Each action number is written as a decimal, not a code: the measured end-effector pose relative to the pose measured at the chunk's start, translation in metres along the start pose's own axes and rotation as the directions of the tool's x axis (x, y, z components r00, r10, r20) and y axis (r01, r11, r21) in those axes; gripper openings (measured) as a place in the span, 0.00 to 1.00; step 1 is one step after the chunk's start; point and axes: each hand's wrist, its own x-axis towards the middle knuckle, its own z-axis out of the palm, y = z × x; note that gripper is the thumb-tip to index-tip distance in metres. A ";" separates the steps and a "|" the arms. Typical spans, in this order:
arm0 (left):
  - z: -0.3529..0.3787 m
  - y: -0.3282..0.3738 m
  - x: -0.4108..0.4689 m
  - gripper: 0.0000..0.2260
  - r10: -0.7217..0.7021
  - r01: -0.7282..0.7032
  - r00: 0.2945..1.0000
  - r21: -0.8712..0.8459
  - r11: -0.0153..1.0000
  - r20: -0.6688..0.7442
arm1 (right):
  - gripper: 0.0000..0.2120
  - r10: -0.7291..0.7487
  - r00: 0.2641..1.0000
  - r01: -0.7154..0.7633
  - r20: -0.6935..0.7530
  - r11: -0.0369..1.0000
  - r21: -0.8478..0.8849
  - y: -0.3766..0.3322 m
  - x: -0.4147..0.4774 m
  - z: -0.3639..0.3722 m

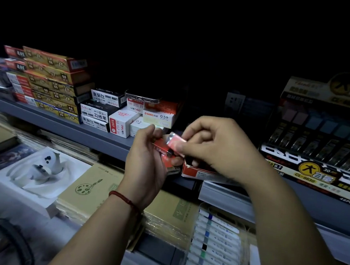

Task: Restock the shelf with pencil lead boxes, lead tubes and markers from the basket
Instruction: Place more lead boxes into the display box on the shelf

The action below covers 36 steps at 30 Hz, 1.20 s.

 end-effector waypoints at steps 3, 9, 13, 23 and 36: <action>-0.004 0.000 0.000 0.09 -0.011 0.013 0.997 -0.018 1.000 0.078 | 0.06 0.030 0.997 -0.023 -0.072 0.995 0.094 0.006 0.000 -0.014; -0.010 0.001 0.002 0.24 -0.060 0.059 0.995 0.022 0.998 0.084 | 0.04 0.180 0.951 -0.124 -0.252 0.967 0.223 0.024 0.004 -0.032; -0.011 0.005 0.000 0.24 -0.063 0.062 0.992 0.007 0.998 0.110 | 0.04 0.156 0.845 -0.233 -0.512 0.968 -0.089 0.041 0.010 -0.041; -0.022 0.011 -0.004 0.25 -0.089 0.091 0.981 -0.004 0.996 0.175 | 0.10 0.123 0.800 -0.360 -0.587 0.881 -0.306 0.055 0.017 -0.037; -0.021 0.013 -0.007 0.26 -0.104 0.073 0.942 0.110 0.991 0.318 | 0.05 -0.101 0.958 0.049 -0.270 0.980 -0.191 0.026 0.008 -0.012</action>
